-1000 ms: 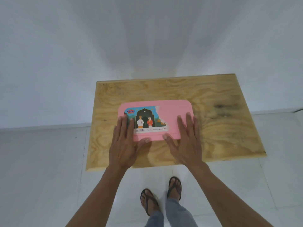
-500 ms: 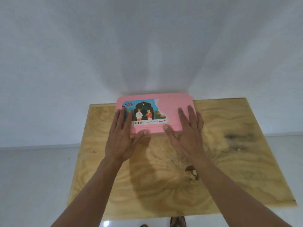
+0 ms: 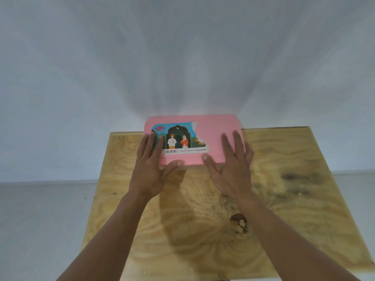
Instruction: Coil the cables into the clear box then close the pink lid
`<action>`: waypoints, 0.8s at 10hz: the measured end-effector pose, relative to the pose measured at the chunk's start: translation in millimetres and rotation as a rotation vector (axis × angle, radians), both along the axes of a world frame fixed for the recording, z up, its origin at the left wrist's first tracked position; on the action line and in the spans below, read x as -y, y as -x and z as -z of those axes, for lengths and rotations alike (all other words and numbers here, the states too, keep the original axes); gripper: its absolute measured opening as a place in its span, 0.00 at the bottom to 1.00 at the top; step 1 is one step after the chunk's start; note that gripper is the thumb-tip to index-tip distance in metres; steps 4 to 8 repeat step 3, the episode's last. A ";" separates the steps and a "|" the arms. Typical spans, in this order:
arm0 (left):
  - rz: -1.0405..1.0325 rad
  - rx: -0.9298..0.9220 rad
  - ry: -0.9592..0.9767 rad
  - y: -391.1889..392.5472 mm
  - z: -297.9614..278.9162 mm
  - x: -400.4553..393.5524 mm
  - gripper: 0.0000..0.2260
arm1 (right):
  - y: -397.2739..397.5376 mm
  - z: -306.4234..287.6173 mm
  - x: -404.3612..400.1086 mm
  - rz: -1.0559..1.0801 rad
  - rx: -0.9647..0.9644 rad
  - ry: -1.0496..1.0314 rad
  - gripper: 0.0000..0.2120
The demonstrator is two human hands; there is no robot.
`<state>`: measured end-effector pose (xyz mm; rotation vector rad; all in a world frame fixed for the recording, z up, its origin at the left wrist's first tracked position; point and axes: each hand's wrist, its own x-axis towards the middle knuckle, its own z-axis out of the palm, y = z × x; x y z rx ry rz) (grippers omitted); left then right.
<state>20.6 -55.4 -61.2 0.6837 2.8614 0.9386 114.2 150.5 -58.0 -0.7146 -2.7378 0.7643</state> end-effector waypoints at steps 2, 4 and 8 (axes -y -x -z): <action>-0.049 0.026 0.106 -10.0 -20.4 -5.1 0.46 | -7.3 -21.4 2.5 -0.018 0.139 0.013 0.39; -0.065 0.002 0.080 -26.7 -28.1 -0.4 0.43 | -21.2 -34.0 12.3 -0.016 0.092 0.061 0.37; -0.065 0.002 0.080 -26.7 -28.1 -0.4 0.43 | -21.2 -34.0 12.3 -0.016 0.092 0.061 0.37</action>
